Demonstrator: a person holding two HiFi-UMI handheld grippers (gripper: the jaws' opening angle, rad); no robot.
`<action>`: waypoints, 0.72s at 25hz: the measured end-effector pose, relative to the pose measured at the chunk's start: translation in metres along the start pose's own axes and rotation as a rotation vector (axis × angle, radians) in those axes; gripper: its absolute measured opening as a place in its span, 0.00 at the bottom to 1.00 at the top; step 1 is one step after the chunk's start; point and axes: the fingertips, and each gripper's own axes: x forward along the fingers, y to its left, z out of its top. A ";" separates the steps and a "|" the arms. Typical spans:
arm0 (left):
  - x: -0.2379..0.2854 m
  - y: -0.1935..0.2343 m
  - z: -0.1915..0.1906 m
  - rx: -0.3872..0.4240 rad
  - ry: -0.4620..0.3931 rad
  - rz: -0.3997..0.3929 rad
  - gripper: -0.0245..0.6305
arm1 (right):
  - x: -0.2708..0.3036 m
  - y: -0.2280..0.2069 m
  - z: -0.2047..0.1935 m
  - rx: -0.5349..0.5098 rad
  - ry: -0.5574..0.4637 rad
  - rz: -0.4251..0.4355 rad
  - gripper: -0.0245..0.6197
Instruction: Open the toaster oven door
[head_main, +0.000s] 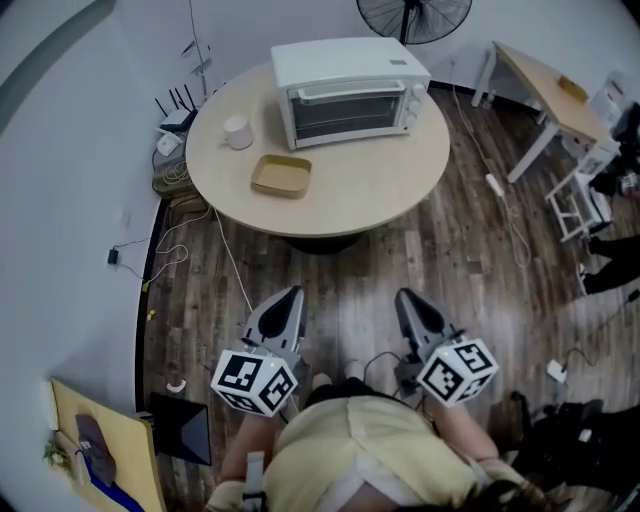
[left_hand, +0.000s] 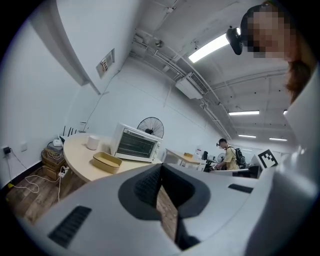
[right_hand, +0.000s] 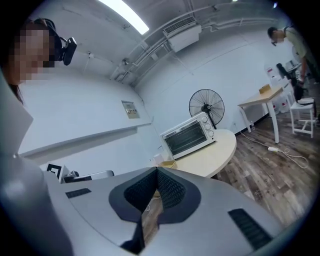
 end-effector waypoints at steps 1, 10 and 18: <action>0.000 0.000 0.000 -0.001 -0.002 0.007 0.04 | 0.002 -0.003 0.001 0.014 -0.006 0.000 0.04; 0.004 0.004 0.008 0.013 -0.019 0.079 0.04 | 0.020 -0.006 0.007 0.086 0.018 0.073 0.04; 0.017 0.005 0.001 -0.064 -0.027 0.127 0.04 | 0.028 -0.012 0.008 0.094 0.027 0.116 0.04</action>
